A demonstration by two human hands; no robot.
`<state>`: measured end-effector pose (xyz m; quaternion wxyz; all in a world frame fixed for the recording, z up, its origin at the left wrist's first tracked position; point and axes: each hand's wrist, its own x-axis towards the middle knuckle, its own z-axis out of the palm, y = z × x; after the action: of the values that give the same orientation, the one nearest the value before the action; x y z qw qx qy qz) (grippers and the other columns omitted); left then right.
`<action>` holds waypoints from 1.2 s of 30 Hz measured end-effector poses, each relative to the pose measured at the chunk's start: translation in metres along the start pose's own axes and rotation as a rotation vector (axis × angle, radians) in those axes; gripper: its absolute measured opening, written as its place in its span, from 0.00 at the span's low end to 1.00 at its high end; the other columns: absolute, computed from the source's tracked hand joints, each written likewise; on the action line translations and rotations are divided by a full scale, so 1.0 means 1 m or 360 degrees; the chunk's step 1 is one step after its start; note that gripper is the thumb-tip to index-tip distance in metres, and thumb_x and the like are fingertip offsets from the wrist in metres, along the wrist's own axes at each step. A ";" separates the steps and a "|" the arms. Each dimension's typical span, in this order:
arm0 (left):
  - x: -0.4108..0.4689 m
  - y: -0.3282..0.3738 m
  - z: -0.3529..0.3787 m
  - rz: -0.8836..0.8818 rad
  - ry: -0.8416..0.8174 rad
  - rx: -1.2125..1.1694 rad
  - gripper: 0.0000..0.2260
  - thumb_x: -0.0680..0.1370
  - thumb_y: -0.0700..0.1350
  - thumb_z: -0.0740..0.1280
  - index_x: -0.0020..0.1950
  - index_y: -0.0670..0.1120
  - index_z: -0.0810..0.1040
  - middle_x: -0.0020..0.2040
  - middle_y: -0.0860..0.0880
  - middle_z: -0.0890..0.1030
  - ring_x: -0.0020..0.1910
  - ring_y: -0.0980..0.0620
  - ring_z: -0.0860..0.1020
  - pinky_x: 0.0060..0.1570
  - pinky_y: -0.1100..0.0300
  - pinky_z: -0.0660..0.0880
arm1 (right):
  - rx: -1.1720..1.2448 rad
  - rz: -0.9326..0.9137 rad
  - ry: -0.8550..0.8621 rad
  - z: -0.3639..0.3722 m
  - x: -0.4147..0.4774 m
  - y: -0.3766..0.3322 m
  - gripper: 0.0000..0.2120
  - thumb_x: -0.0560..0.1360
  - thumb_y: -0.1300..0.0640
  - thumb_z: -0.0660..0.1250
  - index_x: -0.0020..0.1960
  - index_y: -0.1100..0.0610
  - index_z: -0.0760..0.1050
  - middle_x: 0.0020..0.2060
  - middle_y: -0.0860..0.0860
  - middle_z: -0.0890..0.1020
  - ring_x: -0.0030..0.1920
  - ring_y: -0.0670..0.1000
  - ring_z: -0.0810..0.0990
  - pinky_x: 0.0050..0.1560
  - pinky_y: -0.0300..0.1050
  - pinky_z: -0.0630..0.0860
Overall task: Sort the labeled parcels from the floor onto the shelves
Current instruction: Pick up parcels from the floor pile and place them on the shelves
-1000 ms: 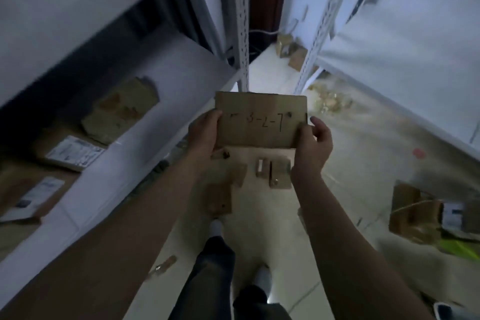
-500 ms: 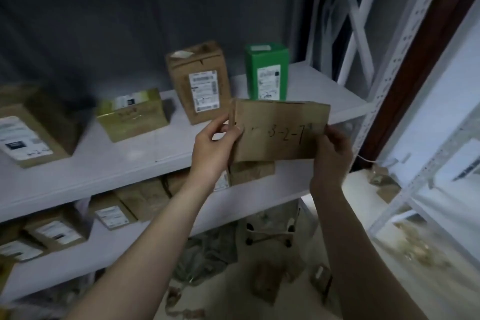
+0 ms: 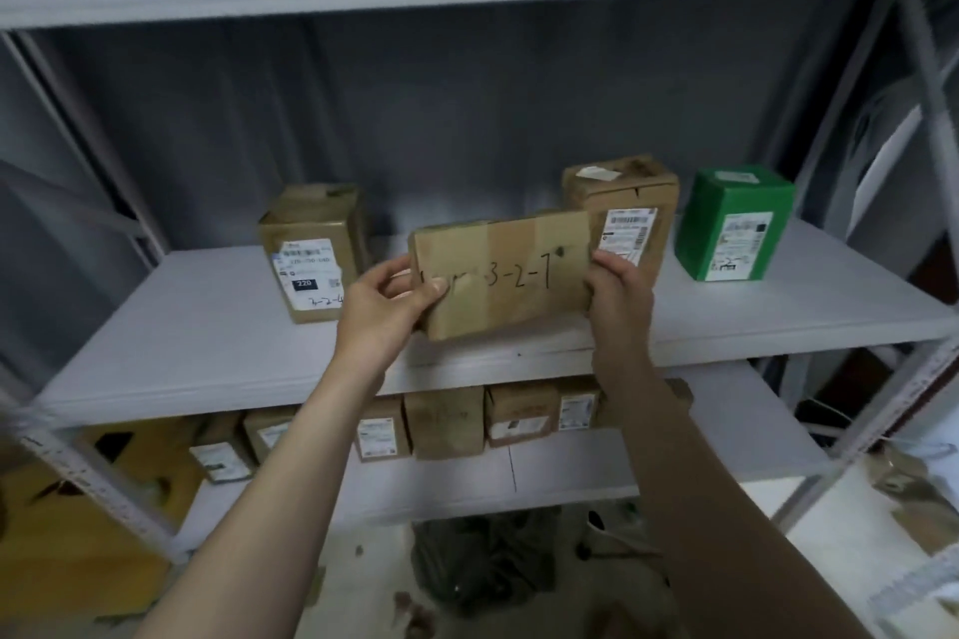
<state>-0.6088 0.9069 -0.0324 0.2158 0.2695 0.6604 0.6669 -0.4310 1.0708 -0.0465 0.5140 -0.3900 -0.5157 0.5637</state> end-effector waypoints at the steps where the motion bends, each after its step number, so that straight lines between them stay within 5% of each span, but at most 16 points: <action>1: 0.008 0.002 -0.013 0.0020 0.0053 -0.0002 0.20 0.72 0.46 0.80 0.62 0.52 0.80 0.51 0.55 0.88 0.51 0.55 0.86 0.55 0.47 0.83 | -0.0002 0.0024 -0.0062 0.015 -0.002 0.000 0.09 0.81 0.59 0.66 0.55 0.47 0.81 0.55 0.42 0.81 0.61 0.51 0.80 0.66 0.58 0.78; 5: 0.039 0.013 -0.051 0.0088 0.0259 -0.0060 0.22 0.71 0.46 0.81 0.63 0.47 0.81 0.50 0.54 0.88 0.49 0.54 0.86 0.54 0.43 0.83 | -0.0016 0.0240 -0.0221 0.056 -0.009 0.003 0.08 0.83 0.52 0.63 0.51 0.44 0.81 0.55 0.50 0.84 0.61 0.56 0.81 0.68 0.62 0.76; 8: 0.061 0.025 -0.067 0.0141 0.0264 -0.0085 0.26 0.70 0.47 0.81 0.65 0.45 0.80 0.54 0.49 0.87 0.54 0.49 0.86 0.57 0.42 0.82 | -0.0118 0.0241 -0.0279 0.071 -0.010 0.013 0.10 0.83 0.51 0.63 0.52 0.50 0.82 0.57 0.62 0.81 0.62 0.65 0.78 0.67 0.67 0.74; 12: 0.082 0.036 -0.078 0.0211 0.0263 -0.0075 0.21 0.71 0.45 0.81 0.62 0.47 0.80 0.54 0.50 0.87 0.52 0.52 0.86 0.55 0.44 0.83 | -0.0056 0.0352 -0.0258 0.080 -0.006 0.024 0.08 0.82 0.49 0.64 0.55 0.49 0.82 0.55 0.52 0.86 0.59 0.57 0.83 0.63 0.60 0.80; 17: 0.096 0.042 -0.084 0.0251 0.0313 -0.0001 0.18 0.71 0.46 0.81 0.56 0.52 0.79 0.53 0.51 0.87 0.51 0.52 0.86 0.53 0.46 0.84 | 0.0203 0.0538 -0.0740 0.109 0.000 0.037 0.23 0.83 0.38 0.60 0.68 0.53 0.78 0.62 0.50 0.85 0.64 0.56 0.82 0.61 0.55 0.78; 22: 0.102 0.045 -0.107 0.0270 0.0429 -0.0017 0.22 0.71 0.45 0.80 0.63 0.47 0.79 0.53 0.51 0.87 0.51 0.53 0.86 0.53 0.45 0.84 | 0.0396 0.0816 -0.1288 0.179 0.007 0.035 0.37 0.82 0.29 0.44 0.83 0.48 0.59 0.82 0.52 0.62 0.82 0.58 0.59 0.81 0.64 0.53; 29: 0.110 0.039 -0.123 0.0259 0.0480 -0.0017 0.19 0.72 0.45 0.80 0.61 0.49 0.79 0.52 0.52 0.87 0.49 0.53 0.87 0.47 0.51 0.85 | 0.0714 0.1041 -0.1083 0.223 0.043 0.042 0.36 0.79 0.24 0.48 0.83 0.35 0.46 0.85 0.55 0.49 0.84 0.61 0.48 0.80 0.67 0.45; 36: 0.116 0.032 -0.100 0.0242 0.0436 -0.0050 0.19 0.72 0.44 0.80 0.60 0.48 0.80 0.51 0.52 0.88 0.49 0.52 0.87 0.44 0.53 0.84 | 0.1040 0.1203 -0.0958 0.215 0.066 0.057 0.44 0.79 0.25 0.52 0.84 0.45 0.37 0.85 0.54 0.47 0.84 0.57 0.42 0.81 0.66 0.41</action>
<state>-0.7593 0.9043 0.0101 0.0769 0.2219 0.6507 0.7221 -0.6609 1.0999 -0.0617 0.2018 -0.1908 -0.2634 0.9239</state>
